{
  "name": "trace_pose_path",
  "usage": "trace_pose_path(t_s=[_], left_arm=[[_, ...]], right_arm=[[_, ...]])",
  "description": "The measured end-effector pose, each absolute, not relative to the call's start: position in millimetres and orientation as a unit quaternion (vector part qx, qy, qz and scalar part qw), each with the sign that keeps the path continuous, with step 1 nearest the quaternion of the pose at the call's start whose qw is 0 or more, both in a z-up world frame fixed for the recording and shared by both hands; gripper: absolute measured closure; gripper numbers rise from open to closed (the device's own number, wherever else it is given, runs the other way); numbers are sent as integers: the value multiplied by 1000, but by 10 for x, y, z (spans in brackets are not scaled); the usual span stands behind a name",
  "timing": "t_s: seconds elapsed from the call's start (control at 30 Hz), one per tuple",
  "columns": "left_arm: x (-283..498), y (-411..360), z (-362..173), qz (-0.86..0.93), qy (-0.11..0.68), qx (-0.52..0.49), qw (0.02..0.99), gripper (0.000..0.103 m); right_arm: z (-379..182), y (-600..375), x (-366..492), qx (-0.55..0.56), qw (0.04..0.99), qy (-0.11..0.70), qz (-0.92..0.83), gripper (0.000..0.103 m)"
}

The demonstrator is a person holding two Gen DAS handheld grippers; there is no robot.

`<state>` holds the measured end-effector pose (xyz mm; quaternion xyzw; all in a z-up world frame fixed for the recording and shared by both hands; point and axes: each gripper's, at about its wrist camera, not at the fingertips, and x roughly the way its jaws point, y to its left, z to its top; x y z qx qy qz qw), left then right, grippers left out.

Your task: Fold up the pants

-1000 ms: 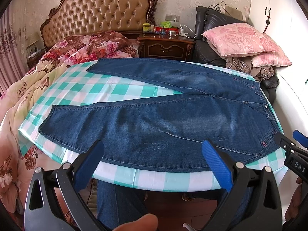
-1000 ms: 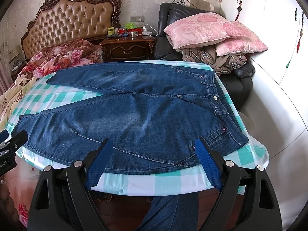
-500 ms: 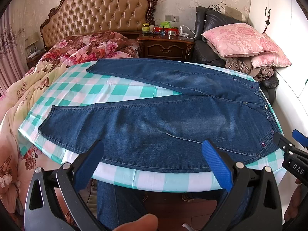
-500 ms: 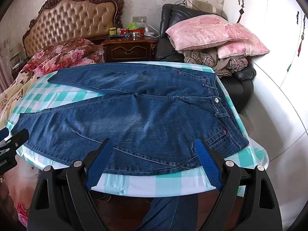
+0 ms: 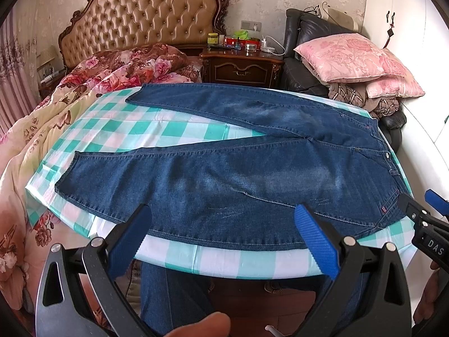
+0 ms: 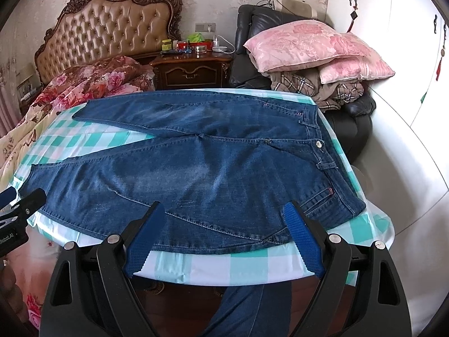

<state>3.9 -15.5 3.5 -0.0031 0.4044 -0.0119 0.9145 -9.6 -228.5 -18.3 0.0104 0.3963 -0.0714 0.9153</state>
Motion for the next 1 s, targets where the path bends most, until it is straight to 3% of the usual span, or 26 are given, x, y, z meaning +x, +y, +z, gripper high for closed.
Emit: trace_pose_path(t_s=[1.0], left_arm=[[15, -112, -69, -15, 408, -8, 913, 1]], right_arm=[[-236, -2318, -103, 15, 914, 398, -74, 20]])
